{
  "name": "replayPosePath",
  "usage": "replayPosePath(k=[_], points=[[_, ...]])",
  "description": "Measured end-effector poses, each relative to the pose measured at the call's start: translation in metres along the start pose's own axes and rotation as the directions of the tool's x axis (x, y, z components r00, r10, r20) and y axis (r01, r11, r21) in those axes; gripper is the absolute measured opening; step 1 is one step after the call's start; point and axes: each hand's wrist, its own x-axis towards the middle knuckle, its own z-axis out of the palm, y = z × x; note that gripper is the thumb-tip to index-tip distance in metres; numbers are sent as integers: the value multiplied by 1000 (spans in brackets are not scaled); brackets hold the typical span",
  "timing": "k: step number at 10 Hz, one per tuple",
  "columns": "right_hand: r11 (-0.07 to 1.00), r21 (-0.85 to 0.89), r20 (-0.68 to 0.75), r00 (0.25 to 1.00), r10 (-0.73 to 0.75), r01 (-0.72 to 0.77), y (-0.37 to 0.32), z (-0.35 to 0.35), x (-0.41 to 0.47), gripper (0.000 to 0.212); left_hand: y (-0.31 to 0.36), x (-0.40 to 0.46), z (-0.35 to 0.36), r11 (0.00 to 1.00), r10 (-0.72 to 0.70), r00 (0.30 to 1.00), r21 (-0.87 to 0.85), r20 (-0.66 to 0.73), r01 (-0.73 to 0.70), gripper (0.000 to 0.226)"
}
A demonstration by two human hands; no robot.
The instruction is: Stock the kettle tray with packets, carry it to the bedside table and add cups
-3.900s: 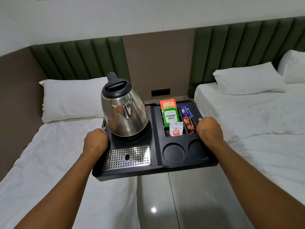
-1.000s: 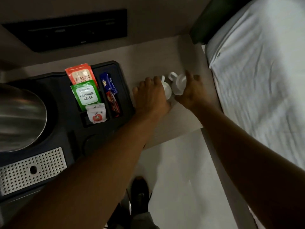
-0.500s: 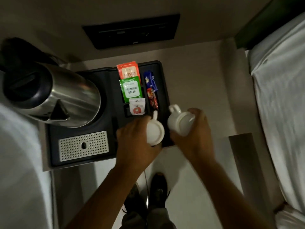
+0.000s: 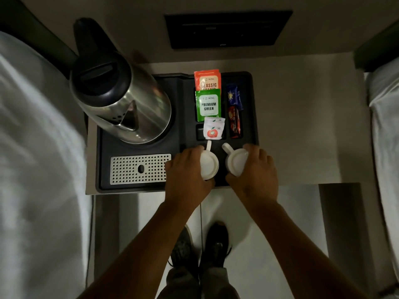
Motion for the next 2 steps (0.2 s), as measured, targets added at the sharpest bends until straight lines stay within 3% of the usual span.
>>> replayPosePath(k=[2], points=[[999, -10, 144, 989, 35, -34, -10, -16, 5, 98, 10, 2, -18, 1000, -26, 996, 11, 85, 25, 92]])
